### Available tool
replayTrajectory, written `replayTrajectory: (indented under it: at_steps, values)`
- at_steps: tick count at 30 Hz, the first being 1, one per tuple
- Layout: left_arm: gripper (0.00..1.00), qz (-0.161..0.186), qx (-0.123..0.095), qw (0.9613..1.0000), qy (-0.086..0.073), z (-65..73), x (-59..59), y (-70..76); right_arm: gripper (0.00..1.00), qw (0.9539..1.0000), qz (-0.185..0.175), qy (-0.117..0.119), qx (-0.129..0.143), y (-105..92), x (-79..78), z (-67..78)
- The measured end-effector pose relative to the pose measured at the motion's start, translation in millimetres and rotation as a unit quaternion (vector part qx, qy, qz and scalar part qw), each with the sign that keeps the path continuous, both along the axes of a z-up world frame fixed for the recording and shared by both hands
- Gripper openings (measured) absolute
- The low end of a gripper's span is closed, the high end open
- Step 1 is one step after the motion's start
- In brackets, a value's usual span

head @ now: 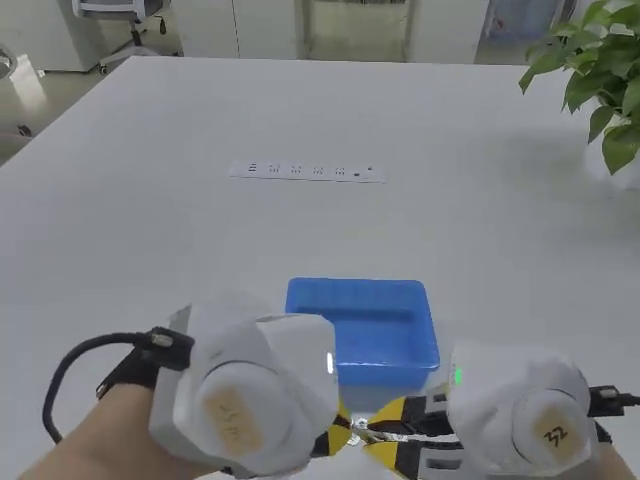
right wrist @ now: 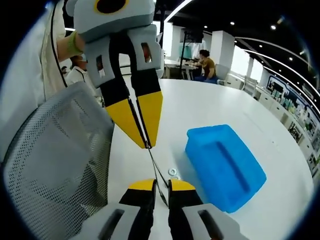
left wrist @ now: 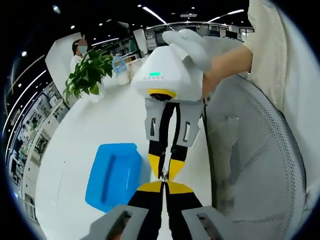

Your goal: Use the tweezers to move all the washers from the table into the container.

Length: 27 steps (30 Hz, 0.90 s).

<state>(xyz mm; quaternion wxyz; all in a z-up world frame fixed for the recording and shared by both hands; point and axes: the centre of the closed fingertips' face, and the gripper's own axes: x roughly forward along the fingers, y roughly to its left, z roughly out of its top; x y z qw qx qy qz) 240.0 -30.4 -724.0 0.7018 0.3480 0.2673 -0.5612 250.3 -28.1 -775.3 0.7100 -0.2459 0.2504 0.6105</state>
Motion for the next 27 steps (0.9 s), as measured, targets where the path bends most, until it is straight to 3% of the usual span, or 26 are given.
replayTrajectory:
  at_steps: [8,13,19,23,27]
  values:
    - [0.0,-0.017,-0.001,0.9998,-0.011,9.0,10.2,-11.0,0.04,0.9996,-0.027,-0.009,0.01,-4.8,7.7,7.4]
    - [0.0,-0.029,0.002,0.9995,-0.011,8.8,10.1,-13.1,0.04,0.9992,-0.034,-0.023,0.0,-8.1,7.5,7.6]
    - [0.0,-0.037,0.009,0.9992,-0.008,5.0,11.7,-14.5,0.04,0.9987,-0.045,-0.022,0.002,-12.1,9.8,5.3]
    - [0.0,-0.046,0.015,0.9988,-0.004,3.7,13.7,-20.4,0.04,0.9983,-0.057,-0.011,0.012,-14.6,13.6,2.6]
    - [0.0,-0.046,0.019,0.9988,0.003,6.3,20.7,-25.1,0.04,0.9962,-0.079,0.015,0.035,-17.1,17.2,4.3]
